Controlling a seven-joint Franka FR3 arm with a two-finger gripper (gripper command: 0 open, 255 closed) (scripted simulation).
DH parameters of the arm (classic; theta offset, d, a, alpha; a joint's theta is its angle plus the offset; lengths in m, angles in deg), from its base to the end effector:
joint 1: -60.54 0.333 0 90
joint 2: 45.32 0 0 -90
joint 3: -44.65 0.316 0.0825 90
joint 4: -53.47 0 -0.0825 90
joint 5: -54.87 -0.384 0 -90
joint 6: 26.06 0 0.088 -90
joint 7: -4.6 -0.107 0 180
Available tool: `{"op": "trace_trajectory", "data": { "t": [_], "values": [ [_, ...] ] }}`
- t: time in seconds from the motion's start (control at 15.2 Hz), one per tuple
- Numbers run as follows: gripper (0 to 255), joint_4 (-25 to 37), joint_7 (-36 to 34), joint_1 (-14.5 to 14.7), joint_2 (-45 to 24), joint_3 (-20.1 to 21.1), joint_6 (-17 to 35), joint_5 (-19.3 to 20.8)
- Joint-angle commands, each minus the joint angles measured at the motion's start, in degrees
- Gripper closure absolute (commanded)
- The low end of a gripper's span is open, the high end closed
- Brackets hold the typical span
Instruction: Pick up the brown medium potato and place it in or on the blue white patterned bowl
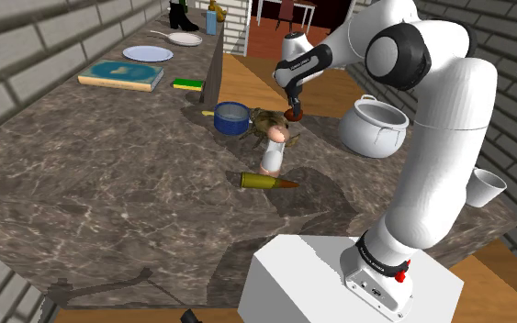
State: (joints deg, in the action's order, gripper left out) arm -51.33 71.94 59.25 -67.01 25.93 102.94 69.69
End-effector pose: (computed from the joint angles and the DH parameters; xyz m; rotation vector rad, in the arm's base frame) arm 0.6082 -0.2128 0.3444 2.5008 1.3816 -0.2639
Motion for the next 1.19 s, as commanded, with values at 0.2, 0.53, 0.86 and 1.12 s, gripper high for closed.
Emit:
{"op": "trace_trajectory", "data": {
  "t": [0.2,0.53,0.86,1.12],
  "values": [
    [0,-0.3,0.0,-0.2,-0.7,0.0,1.1,-0.1],
    [0,-0.3,0.0,-0.2,-0.7,0.0,1.0,-0.1],
    [255,-0.3,0.0,-0.2,-0.7,0.0,1.0,-0.1],
    [255,-0.3,0.0,-0.2,-0.7,0.0,1.0,-0.1]
  ]
}}
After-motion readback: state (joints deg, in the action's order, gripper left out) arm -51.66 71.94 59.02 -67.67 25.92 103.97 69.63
